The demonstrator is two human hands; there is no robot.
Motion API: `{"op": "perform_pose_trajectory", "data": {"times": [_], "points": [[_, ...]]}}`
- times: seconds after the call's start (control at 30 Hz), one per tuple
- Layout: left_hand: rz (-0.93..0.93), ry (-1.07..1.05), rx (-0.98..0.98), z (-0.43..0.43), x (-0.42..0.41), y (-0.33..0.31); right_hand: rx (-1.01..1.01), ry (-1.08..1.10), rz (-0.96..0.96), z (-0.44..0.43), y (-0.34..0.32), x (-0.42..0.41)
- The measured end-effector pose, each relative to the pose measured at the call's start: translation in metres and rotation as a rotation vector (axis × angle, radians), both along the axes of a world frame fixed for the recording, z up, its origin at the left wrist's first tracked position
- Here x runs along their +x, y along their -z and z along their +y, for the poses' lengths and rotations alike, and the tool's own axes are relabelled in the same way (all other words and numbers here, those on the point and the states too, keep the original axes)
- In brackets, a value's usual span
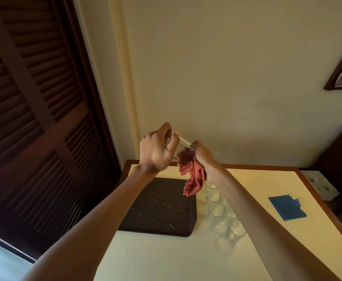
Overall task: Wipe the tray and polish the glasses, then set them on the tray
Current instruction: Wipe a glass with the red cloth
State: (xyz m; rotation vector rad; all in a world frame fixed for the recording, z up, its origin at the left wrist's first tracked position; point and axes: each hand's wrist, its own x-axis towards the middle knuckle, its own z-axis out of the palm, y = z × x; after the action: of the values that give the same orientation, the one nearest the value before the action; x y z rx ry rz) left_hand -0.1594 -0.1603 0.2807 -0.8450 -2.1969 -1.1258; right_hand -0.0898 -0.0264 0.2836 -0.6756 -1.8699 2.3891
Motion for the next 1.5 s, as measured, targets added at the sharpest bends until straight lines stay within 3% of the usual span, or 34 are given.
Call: {"op": "perform_pose_trajectory", "data": {"times": [0.1,0.2,0.27,0.43,0.57,0.7,0.8,0.93,1.03,1.1,1.13,1.23,1.3,1.4,1.5], "points": [[-0.092,-0.021,0.005,0.004,0.007,0.009,0.088,0.055,-0.036,0.001,0.006,-0.001],[-0.402,-0.058,0.108,0.014,0.014,0.009,0.295,0.276,0.153,-0.009,0.023,0.001],[-0.499,-0.085,0.157,0.017,0.019,0.012,0.416,0.360,0.307,-0.018,0.032,0.006],[-0.538,-0.129,0.092,0.017,0.028,0.019,0.649,0.417,0.427,-0.025,0.042,0.013],[-0.483,-0.042,-0.025,0.004,0.023,0.012,0.501,0.243,0.239,-0.011,0.034,0.018],[-0.421,0.027,0.024,-0.007,0.017,0.014,-0.010,0.079,-0.010,-0.008,0.006,0.023],[-0.297,-0.057,0.086,-0.006,0.026,0.016,-0.262,0.158,-0.032,-0.018,-0.003,0.016],[-0.045,-0.149,-0.072,-0.010,0.030,0.013,0.065,0.300,-0.005,-0.026,0.010,0.009],[-0.030,-0.146,-0.136,-0.015,0.031,0.013,0.533,0.273,0.066,-0.028,0.021,0.017],[-0.086,-0.108,-0.168,-0.017,0.031,0.013,0.667,0.221,0.053,-0.029,0.029,0.024],[-0.143,-0.078,-0.173,-0.018,0.031,0.012,0.647,0.207,0.048,-0.028,0.031,0.027],[-0.429,0.036,-0.089,-0.020,0.028,0.012,0.160,0.244,0.046,-0.032,0.025,0.034],[-0.550,0.069,-0.012,-0.021,0.030,0.015,-0.054,0.304,0.025,-0.034,0.020,0.036],[-0.516,0.047,0.019,-0.018,0.038,0.023,-0.058,0.370,0.008,-0.036,0.024,0.037],[-0.417,0.033,0.024,-0.018,0.039,0.032,0.212,0.321,-0.053,-0.027,0.045,0.048]]}}
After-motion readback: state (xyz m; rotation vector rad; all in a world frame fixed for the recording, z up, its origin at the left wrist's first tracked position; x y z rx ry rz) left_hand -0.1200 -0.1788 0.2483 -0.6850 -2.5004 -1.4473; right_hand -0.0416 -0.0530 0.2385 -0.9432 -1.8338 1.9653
